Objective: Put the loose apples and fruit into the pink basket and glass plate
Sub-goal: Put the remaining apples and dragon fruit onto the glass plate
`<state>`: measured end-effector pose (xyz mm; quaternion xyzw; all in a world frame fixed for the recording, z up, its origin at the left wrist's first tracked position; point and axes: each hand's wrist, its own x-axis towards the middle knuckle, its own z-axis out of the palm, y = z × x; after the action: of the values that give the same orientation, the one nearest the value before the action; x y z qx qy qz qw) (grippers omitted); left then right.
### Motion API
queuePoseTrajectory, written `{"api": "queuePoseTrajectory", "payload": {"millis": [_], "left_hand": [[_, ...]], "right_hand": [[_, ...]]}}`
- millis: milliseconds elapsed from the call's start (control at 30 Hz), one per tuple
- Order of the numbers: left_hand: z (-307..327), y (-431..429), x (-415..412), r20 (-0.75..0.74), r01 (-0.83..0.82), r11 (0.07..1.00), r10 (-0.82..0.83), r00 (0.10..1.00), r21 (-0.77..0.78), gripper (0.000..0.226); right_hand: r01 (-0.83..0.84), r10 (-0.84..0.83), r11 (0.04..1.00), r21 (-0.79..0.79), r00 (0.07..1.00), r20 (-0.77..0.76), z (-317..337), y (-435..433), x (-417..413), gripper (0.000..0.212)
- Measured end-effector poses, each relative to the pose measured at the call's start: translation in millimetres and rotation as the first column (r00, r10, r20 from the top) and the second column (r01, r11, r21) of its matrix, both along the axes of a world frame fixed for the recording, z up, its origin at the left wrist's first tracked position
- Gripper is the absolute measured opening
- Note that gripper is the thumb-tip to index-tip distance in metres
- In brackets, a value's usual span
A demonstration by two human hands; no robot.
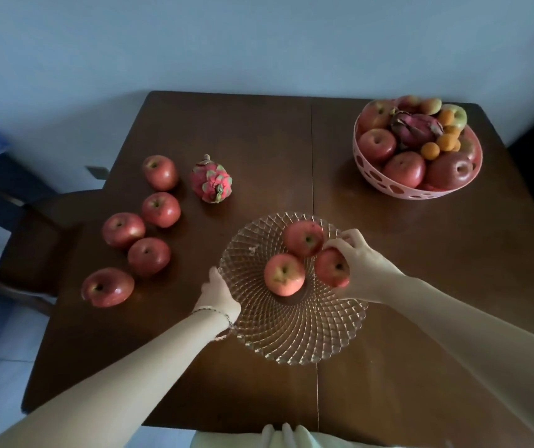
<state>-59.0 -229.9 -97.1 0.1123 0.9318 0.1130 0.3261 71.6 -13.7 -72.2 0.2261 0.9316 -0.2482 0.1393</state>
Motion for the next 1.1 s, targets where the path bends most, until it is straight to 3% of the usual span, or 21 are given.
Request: {"api": "queuePoseTrajectory", "payload": {"millis": [100, 233, 300, 367, 433, 533, 700, 867, 967, 1033, 1100], "left_hand": [[5.0, 10.8, 7.0, -0.268, 0.25, 0.967, -0.228, 0.936, 0.05, 0.083], [3.5, 28.9, 12.8, -0.359, 0.435, 0.894, -0.444, 0.821, -0.11, 0.08], [0.4, 35.7, 16.0, -0.339, 0.51, 0.855, -0.507, 0.792, -0.087, 0.076], [-3.4, 40.6, 16.7, -0.142, 0.424, 0.895, -0.405, 0.903, 0.137, 0.08], [-5.8, 40.5, 16.2, 0.072, 0.21, 0.92, -0.246, 0.967, 0.33, 0.086], [-13.9, 33.6, 15.4, 0.092, 0.11, 0.895, -0.166, 0.982, 0.432, 0.08], [-18.2, 33.7, 19.1, 0.115, 0.08, 0.882, -0.149, 0.982, 0.465, 0.077], [-15.8, 38.5, 24.0, 0.103, 0.11, 0.892, -0.172, 0.98, 0.439, 0.082], [-13.0, 44.5, 25.6, 0.085, 0.136, 0.912, -0.182, 0.98, 0.386, 0.086], [-11.2, 48.4, 26.0, 0.122, 0.123, 0.933, -0.173, 0.977, 0.338, 0.092], [-6.9, 49.9, 27.8, 0.156, 0.12, 0.95, -0.17, 0.973, 0.288, 0.098]], "right_hand": [[-0.045, 0.045, 0.998, 0.039, 0.999, 0.003, -4.1, -3.8, -1.1, 0.082], [-0.016, 0.017, 1.0, 0.027, 0.999, -0.044, -7.3, -4.7, -0.2, 0.083], [-0.013, 0.013, 1.0, 0.008, 0.998, -0.057, -8.7, -3.7, 0.8, 0.081], [-0.008, 0.005, 0.999, -0.033, 0.996, -0.087, -10.1, -0.2, 2.4, 0.079], [-0.013, 0.008, 0.999, -0.04, 0.993, -0.121, -12.1, 5.8, 5.6, 0.078], [-0.014, 0.003, 0.997, -0.074, 0.991, -0.137, -15.9, 11.9, 8.8, 0.079], [0.001, -0.038, 0.97, -0.242, 0.988, -0.148, -17.0, 13.3, 7.0, 0.079], [-0.017, -0.006, 0.968, -0.251, 0.996, -0.092, -13.7, 14.7, 2.0, 0.082], [-0.076, 0.076, 0.996, -0.041, 0.997, 0.012, -11.0, 5.4, -4.0, 0.091], [-0.166, 0.18, 0.976, 0.139, 0.98, -0.091, -10.0, -5.7, -6.4, 0.087], [-0.27, 0.316, 0.939, 0.214, 0.922, -0.223, -7.1, -22.5, -9.2, 0.066]]}}
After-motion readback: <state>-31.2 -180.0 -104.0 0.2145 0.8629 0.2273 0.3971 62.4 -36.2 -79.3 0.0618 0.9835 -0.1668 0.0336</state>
